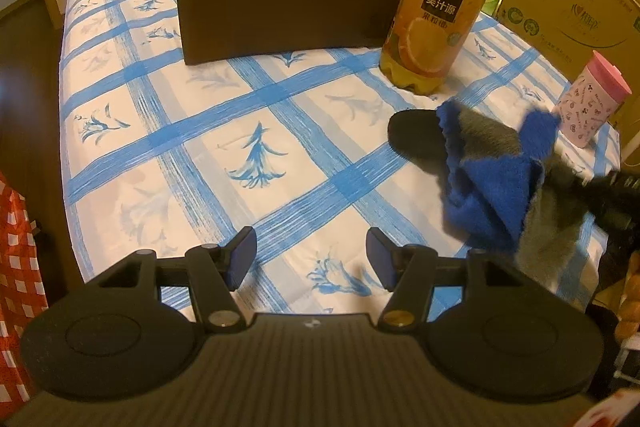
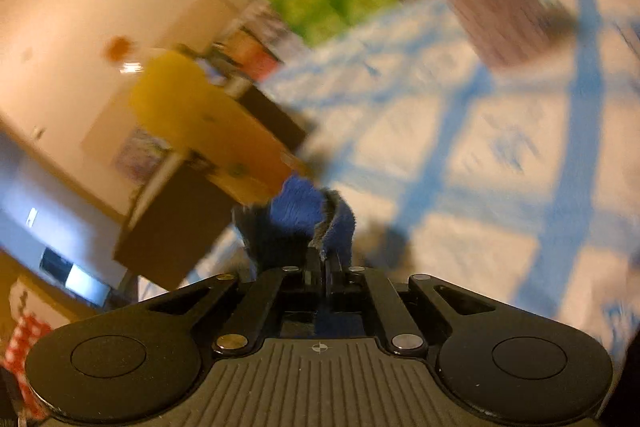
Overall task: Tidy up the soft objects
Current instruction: 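Lower the right tool onto the blue and grey fuzzy socks and close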
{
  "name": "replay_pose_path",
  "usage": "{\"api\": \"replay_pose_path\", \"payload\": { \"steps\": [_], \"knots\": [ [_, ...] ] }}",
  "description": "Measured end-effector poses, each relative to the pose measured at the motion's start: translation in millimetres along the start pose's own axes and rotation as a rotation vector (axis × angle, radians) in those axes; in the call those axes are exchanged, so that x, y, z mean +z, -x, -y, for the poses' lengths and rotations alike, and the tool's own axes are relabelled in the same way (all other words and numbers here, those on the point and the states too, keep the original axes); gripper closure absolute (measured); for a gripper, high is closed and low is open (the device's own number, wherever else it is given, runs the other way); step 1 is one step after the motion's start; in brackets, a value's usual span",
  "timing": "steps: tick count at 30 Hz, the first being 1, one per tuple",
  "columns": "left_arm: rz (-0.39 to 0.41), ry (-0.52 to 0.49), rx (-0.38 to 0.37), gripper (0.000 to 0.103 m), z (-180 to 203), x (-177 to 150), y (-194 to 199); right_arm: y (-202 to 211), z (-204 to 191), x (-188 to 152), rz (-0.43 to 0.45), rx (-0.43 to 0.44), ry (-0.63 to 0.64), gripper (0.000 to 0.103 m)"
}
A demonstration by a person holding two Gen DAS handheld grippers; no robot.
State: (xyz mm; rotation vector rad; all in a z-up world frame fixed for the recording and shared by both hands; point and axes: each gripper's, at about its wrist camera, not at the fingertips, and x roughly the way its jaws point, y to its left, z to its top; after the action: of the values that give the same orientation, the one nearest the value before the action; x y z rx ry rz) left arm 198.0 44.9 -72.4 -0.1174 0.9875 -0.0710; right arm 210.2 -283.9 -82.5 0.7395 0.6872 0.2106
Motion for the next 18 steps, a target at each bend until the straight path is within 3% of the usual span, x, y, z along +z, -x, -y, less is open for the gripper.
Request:
{"api": "replay_pose_path", "payload": {
  "steps": [4,7,8,9,11,16,18],
  "knots": [
    [-0.003,0.006,-0.003,0.045,-0.1,1.5,-4.7,-10.3,-35.8,-5.8,0.003,0.046,0.186,0.099],
    [-0.007,0.006,-0.004,0.045,-0.2,1.9,-8.0,-26.1,-54.4,-17.4,-0.050,0.072,0.269,0.095],
    [-0.008,0.007,-0.003,0.045,-0.7,1.7,-9.0,-30.6,-59.9,-22.8,-0.067,0.070,0.300,0.082],
    [-0.010,0.007,-0.002,0.045,-1.6,1.5,-9.8,-34.1,-65.4,-28.9,-0.089,0.077,0.331,0.057],
    [-0.012,0.011,0.002,0.045,-4.2,1.1,-11.3,-38.2,-72.8,-41.7,-0.109,0.093,0.384,0.029],
    [-0.014,0.017,0.025,0.045,-13.9,0.0,-14.1,-46.9,-87.4,-65.5,-0.172,0.065,0.634,0.027],
    [-0.017,0.024,0.034,0.045,-17.6,-1.2,-14.9,-49.0,-88.8,-74.4,-0.234,0.098,0.757,0.026]
  ]
}}
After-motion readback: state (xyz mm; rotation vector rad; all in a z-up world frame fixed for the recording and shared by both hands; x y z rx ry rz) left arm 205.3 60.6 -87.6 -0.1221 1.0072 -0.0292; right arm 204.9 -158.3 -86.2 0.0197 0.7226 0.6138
